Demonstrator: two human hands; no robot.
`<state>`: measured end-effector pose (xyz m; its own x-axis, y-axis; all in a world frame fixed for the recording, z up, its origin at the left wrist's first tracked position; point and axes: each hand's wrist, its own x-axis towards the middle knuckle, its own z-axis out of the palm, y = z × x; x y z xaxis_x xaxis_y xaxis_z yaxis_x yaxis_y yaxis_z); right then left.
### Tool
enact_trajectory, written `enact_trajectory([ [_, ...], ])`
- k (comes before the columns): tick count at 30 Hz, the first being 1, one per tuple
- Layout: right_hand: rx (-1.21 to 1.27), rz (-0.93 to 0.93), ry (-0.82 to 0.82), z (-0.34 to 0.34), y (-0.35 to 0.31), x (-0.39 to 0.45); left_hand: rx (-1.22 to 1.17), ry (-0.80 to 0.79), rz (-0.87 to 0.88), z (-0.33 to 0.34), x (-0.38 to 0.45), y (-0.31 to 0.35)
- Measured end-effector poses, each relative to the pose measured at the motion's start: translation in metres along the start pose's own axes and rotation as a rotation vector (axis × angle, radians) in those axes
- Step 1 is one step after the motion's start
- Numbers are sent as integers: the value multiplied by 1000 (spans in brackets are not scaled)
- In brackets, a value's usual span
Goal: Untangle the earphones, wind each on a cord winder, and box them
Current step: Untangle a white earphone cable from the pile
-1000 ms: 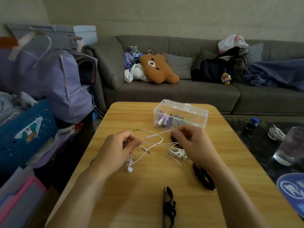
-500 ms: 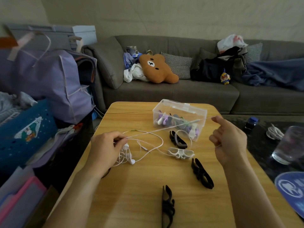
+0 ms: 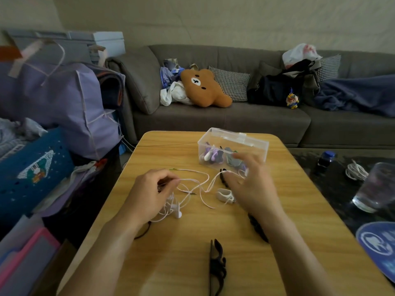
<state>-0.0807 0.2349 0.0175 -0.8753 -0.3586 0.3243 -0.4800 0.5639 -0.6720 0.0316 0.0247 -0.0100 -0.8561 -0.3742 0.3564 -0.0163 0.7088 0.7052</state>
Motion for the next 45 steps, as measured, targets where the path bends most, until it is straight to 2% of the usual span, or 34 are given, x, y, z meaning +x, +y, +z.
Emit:
enact_trajectory([
  [2,35,-161,-190,16,-11,-8,-28,-31,25,4,0,3],
  [4,-4,-218,-288,27,-13,-10,-52,-37,46,6,0,7],
  [11,89,-204,-161,28,-4,-4,-58,-46,4,5,-2,10],
  [19,417,1,-302,20,-16,-12,53,-65,26,8,-2,4],
  [24,583,41,-216,18,-15,-9,90,-19,34,7,0,1],
  [30,814,194,8,-1,-6,6,134,-102,-108,-2,-4,-7],
  [33,799,279,117,-12,4,13,137,-84,-108,-6,-4,-6],
  [35,675,303,120,-16,12,17,147,-82,-66,-5,-4,-5],
  [38,357,252,-27,-22,20,17,153,-74,-14,-2,-3,-8],
  [41,86,116,-157,-23,17,13,109,-55,-28,3,-1,-11],
  [45,4,-79,-432,-14,2,5,82,-82,-16,12,-1,-6],
])
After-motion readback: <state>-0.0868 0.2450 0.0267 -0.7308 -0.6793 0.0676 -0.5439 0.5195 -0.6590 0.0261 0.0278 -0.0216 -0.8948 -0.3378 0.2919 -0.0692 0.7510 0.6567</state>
